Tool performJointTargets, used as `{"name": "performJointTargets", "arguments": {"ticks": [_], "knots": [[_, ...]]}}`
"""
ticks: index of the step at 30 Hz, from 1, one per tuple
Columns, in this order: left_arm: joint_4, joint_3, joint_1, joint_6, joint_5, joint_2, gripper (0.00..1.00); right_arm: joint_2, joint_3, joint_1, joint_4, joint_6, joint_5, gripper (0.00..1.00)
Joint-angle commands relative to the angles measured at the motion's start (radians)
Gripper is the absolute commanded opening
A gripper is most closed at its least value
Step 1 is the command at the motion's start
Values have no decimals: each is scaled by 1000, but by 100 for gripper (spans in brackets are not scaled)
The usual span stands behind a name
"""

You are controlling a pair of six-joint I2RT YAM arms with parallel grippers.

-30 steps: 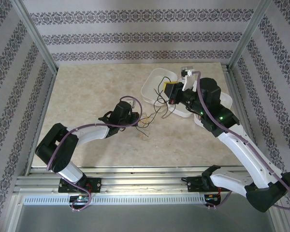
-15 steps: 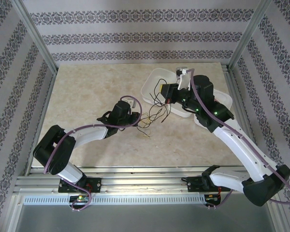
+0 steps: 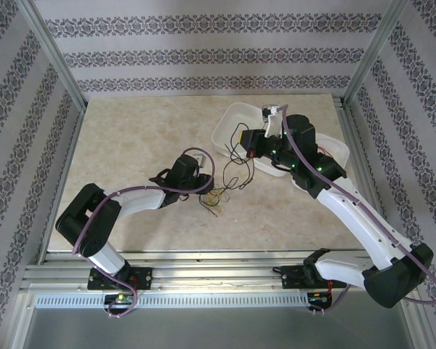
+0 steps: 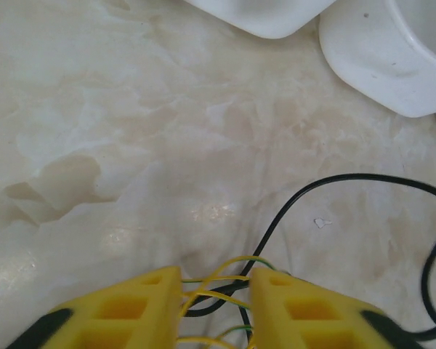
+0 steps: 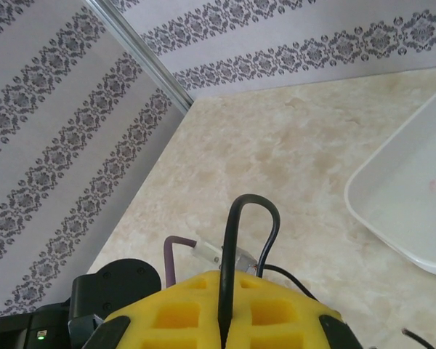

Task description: Untangle the cables

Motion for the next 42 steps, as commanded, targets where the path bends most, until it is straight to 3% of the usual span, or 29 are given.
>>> {"name": "performJointTargets", "arguments": {"ticks": [1,3,4,12,20,24,28,32,38,42], "knots": [[35,-21,-11,-29,-39,-26,48,3,-6,-8,21,15,-16,0],[26,-39,-10,-28,-83,-62,67,-1,-4,-8,22,15,-15,0],[19,-46,-8,-25,-100,-79,69,0,-3,-9,22,13,-14,0],[35,-98,1,64,-159,-219,70,1,2,-9,30,18,-23,0],[253,-97,0,333,152,-238,77,-7,5,-7,37,29,-41,0],[344,-90,0,420,226,-189,78,-16,8,-5,44,40,-57,0],[484,-110,0,441,196,-150,78,-22,15,-4,43,46,-69,0],[478,-64,0,465,174,-99,78,-25,20,-1,55,56,-85,0],[533,-29,1,450,153,-21,63,-24,35,2,54,62,-112,0],[556,1,1,440,172,18,61,-28,45,2,54,66,-132,0]]}}
